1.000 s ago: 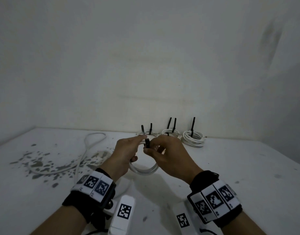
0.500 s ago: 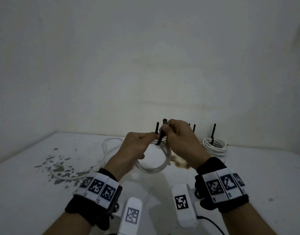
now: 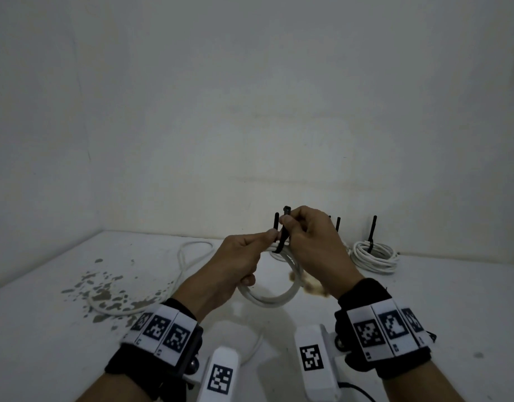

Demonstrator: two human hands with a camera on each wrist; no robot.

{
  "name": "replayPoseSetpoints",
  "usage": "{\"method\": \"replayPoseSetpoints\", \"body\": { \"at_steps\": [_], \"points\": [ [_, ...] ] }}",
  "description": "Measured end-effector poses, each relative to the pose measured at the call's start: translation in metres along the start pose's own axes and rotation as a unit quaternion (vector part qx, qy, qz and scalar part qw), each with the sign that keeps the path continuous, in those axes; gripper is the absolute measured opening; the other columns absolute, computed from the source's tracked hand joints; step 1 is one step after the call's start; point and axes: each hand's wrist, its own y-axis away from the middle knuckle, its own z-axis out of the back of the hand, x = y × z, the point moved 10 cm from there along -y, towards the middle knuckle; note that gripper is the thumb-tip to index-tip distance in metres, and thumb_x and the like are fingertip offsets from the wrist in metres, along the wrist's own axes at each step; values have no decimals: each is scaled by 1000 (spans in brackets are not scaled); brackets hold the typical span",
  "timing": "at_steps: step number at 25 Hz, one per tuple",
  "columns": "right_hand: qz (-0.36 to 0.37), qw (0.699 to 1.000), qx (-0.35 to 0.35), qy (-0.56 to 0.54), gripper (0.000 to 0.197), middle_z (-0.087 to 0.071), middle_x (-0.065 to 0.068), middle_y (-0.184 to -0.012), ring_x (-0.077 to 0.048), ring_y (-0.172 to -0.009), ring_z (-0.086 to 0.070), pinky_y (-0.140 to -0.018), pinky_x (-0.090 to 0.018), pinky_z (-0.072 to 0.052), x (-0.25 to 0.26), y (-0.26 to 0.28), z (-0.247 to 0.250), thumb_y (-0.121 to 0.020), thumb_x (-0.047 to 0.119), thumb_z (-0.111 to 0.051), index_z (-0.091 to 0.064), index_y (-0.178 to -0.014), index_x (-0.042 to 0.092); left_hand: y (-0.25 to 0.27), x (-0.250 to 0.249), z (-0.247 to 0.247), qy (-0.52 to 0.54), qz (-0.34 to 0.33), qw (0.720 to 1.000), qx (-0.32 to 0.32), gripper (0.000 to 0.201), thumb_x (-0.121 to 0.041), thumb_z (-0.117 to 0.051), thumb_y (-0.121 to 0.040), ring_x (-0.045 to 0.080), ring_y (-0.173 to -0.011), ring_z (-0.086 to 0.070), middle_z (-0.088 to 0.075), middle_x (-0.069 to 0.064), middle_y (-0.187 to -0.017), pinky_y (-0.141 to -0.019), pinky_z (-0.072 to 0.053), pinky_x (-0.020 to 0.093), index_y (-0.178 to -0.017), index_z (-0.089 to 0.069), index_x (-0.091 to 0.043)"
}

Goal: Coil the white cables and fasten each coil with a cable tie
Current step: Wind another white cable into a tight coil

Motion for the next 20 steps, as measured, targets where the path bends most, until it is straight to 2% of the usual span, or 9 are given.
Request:
{"method": "replayPoseSetpoints", "body": {
  "at_steps": [3,7,10,11,12,14,15,17,20],
  "points": [
    [3,1000,-10,6,19,-71,-10,-80,-15,-63,-57,-64,-34,-47,4,2,0,-101,21,-55,-62,-88,9,0,3,11,11,9,998,-63,18,-28,-65,-92,9,-43,-23,-28,-8,-44,-40,-25,21,-96,-79,-17],
    [20,997,38,65,11,-70,-3,-84,-11,-69,-62,-57,-17,-43,7,6,-14,-102,19,-51,-59,-98,12,4,4,17,-31,19,996,-83,16,-29,-65,-91,11,-52,-31,-40,-17,-36,-48,-27,23,-84,-77,-21],
    [43,992,37,113,14,-67,0,-84,-9,-73,-61,-58,-16,-41,9,8,-17,-102,16,-47,-57,-112,14,5,5,20,-48,15,995,-92,18,-30,-63,-92,11,-53,-32,-42,-13,-35,-49,-27,22,-94,-79,-21],
    [53,990,27,128,18,-64,1,-83,-9,-72,-58,-57,-14,-39,10,9,-16,-102,15,-46,-57,-117,14,5,4,20,-57,7,994,-92,18,-30,-63,-93,11,-52,-30,-64,-6,-64,-49,-27,21,-100,-78,-22],
    [63,988,21,140,22,-62,2,-82,-8,-70,-55,-57,-12,-37,11,10,-16,-103,14,-45,-57,-121,12,5,2,19,-65,1,994,-89,19,-29,-62,-93,11,-52,-28,-49,-21,-82,-49,-25,21,-104,-77,-25],
    [75,985,20,153,27,-59,1,-87,-8,-71,-50,-58,-13,-34,12,12,-17,-103,13,-44,-56,-126,10,5,0,19,-77,-4,994,-82,20,-26,-62,-92,12,-55,-25,-63,-16,-50,-51,-24,23,-106,-76,-27],
    [77,985,23,155,29,-61,-1,-95,-11,-77,-51,-61,-14,-33,13,13,-18,-103,12,-42,-56,-129,10,5,-2,20,-81,-3,993,-81,19,-25,-63,-92,13,-56,-24,-54,-15,-38,-52,-23,25,-105,-76,-27],
    [78,984,27,157,34,-62,-8,-113,-17,-95,-55,-73,-19,-35,14,13,-21,-103,9,-41,-54,-134,10,5,-4,21,-88,1,993,-80,18,-23,-63,-91,13,-55,-24,-43,-16,-33,-52,-23,25,-100,-76,-29],
    [79,980,34,177,39,-59,-11,-115,-22,-106,-54,-78,-22,-34,17,14,-23,-100,4,-42,-52,-138,9,2,-7,23,-112,-5,991,-74,16,-25,-64,-91,9,-47,-28,-49,-13,-39,-50,-26,22,-86,-75,-37]
  ]
}}
